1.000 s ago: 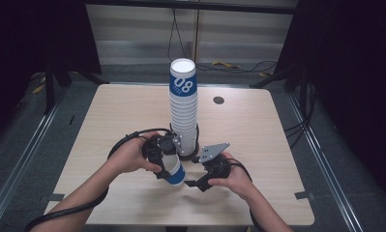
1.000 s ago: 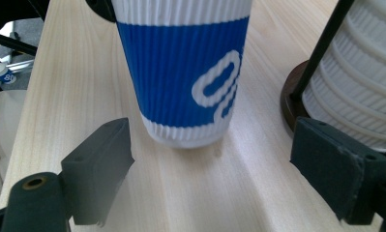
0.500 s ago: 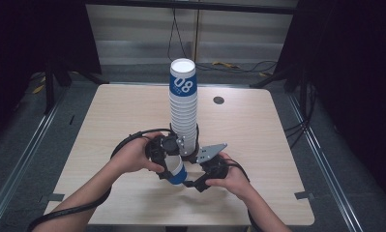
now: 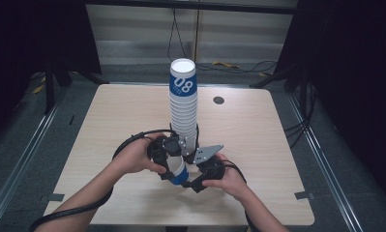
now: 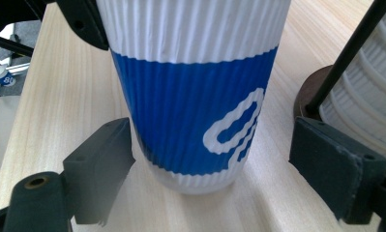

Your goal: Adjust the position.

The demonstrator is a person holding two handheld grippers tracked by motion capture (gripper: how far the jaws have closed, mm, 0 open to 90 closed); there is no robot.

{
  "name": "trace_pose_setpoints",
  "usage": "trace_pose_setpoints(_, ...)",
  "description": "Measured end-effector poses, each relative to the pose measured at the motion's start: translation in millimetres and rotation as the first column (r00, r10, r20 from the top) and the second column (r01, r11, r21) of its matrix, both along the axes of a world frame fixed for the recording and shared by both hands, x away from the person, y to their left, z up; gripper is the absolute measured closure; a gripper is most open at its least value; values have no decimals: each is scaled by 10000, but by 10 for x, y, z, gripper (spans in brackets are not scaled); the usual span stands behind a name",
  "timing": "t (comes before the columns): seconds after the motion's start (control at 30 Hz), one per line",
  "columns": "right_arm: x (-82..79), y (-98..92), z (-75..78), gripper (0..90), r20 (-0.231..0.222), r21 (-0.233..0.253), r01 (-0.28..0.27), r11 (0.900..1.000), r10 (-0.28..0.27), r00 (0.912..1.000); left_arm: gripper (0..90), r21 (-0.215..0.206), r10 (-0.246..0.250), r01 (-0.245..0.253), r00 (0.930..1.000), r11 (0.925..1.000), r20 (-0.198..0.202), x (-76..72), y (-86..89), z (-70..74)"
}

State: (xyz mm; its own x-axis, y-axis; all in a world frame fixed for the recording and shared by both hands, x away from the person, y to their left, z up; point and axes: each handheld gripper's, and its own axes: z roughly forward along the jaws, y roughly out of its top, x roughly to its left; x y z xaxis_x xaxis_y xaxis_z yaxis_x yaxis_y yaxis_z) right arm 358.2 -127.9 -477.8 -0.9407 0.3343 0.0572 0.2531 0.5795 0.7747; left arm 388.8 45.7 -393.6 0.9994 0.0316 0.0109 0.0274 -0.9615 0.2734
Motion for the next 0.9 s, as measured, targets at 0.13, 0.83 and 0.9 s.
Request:
trace_pose_setpoints(0.13, -5, 14, -6, 223, 130, -81, -137, 9999, 138, 9998, 175, -147, 154, -153, 9999, 9998, 40, -2, 4, -15)
trace_pose_setpoints(0.83, -13, 52, -49, 282, 306, -189, -299, 9994, 305, 9991, 166, -345, 433, -441, 9988, 9984, -244, 29, 2, -35)
trace_pose_setpoints(0.9, -9, 51, -64, 282, 330, -159, -372, 9992, 377, 9987, 165, -358, 497, -506, 9985, 9981, -247, 28, 5, -52)
